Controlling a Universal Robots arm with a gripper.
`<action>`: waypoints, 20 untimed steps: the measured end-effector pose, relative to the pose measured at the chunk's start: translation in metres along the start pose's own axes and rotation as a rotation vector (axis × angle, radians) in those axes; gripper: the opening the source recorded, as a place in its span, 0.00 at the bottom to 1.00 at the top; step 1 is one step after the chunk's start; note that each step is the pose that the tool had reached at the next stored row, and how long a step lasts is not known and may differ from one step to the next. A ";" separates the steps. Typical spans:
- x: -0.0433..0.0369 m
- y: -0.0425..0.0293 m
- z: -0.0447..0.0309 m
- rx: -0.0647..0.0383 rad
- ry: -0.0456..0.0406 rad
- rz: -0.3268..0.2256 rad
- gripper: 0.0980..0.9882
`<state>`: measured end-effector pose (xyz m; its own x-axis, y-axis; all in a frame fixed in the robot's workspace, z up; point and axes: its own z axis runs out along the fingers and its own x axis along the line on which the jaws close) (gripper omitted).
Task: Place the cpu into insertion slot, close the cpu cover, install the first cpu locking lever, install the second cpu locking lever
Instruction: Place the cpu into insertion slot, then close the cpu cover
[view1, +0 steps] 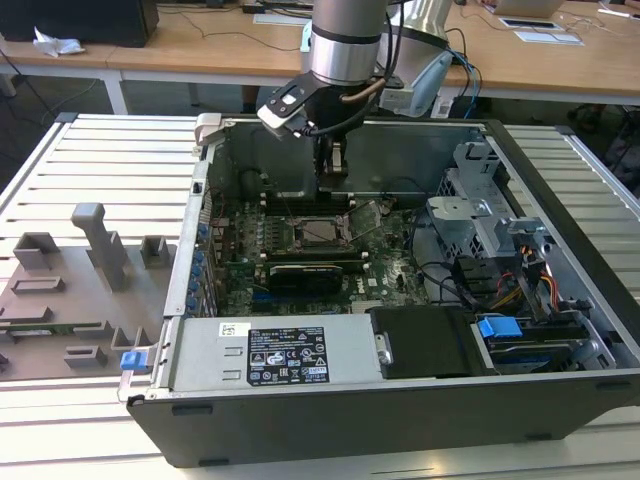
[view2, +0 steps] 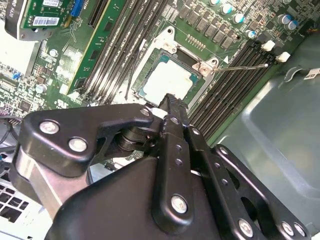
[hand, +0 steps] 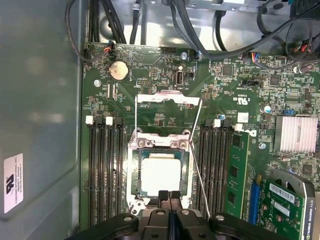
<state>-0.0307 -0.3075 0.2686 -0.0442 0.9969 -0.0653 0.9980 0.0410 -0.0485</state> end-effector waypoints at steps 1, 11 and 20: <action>0.0000 0.0000 0.0000 0.000 -0.0001 0.000 0.01; 0.0000 0.0000 -0.0001 0.000 -0.0001 0.000 0.01; -0.0003 0.0064 -0.0005 0.000 -0.0004 0.000 0.01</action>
<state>-0.0243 -0.3076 0.2689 -0.0441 0.9969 -0.0658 0.9980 0.0410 -0.0488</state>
